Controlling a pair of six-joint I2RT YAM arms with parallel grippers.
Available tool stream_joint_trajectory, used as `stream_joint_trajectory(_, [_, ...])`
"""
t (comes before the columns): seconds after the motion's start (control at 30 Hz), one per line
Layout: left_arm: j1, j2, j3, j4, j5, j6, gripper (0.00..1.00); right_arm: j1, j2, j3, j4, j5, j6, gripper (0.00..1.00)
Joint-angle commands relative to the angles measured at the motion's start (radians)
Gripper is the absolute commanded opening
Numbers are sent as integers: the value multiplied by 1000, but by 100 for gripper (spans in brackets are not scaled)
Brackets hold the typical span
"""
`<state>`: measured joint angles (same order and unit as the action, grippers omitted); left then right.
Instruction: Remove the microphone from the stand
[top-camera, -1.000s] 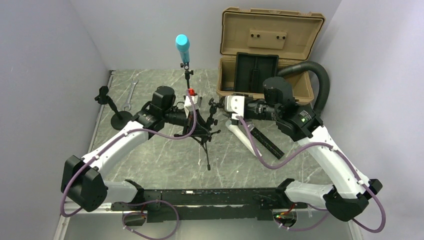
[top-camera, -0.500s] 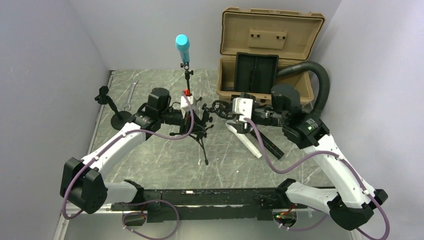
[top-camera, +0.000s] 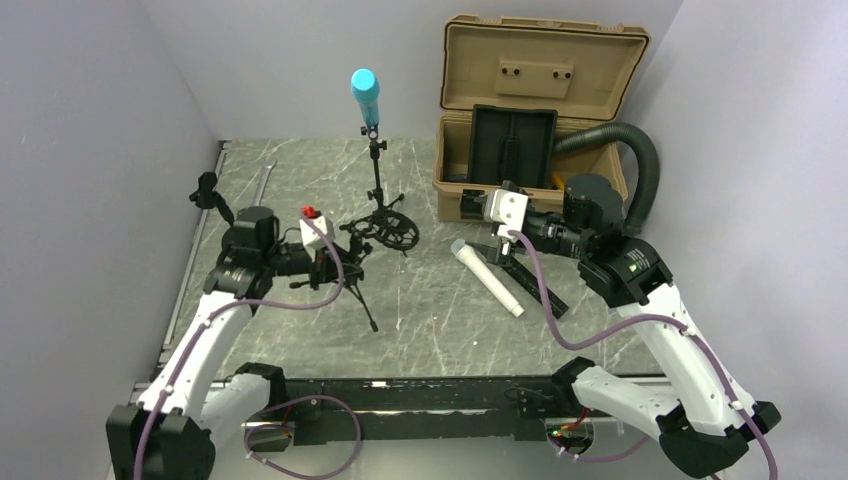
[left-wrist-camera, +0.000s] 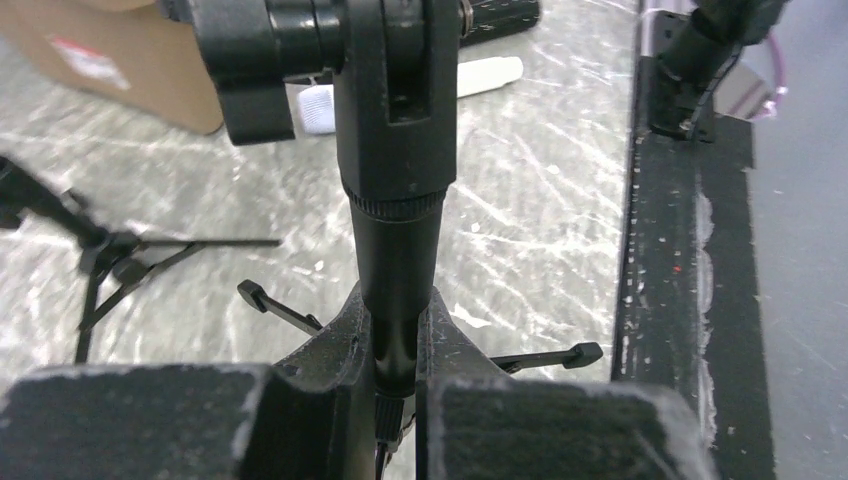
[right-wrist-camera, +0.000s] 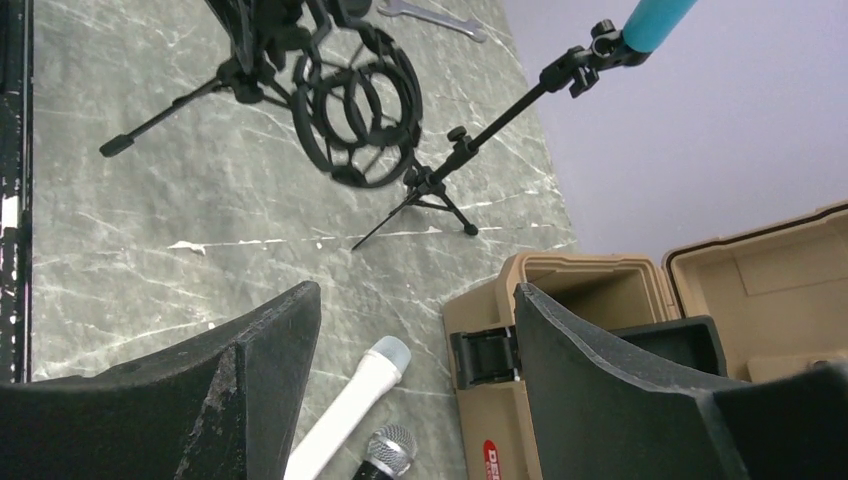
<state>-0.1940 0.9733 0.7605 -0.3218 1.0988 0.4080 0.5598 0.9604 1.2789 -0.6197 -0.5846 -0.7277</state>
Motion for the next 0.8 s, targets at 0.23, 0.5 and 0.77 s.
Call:
stream_joint_trajectory(0.23, [181, -199, -222, 392, -238, -152, 0, -41, -11, -10, 74, -62, 54, 74])
stream_joint_trajectory(0.5, [274, -51, -337, 869, -432, -278, 0, -69, -28, -19, 64, -62, 51, 75])
stream_joint_trajectory(0.77, [350, 218, -294, 1133, -453, -438, 0, -76, -18, -20, 66, -63, 48, 75])
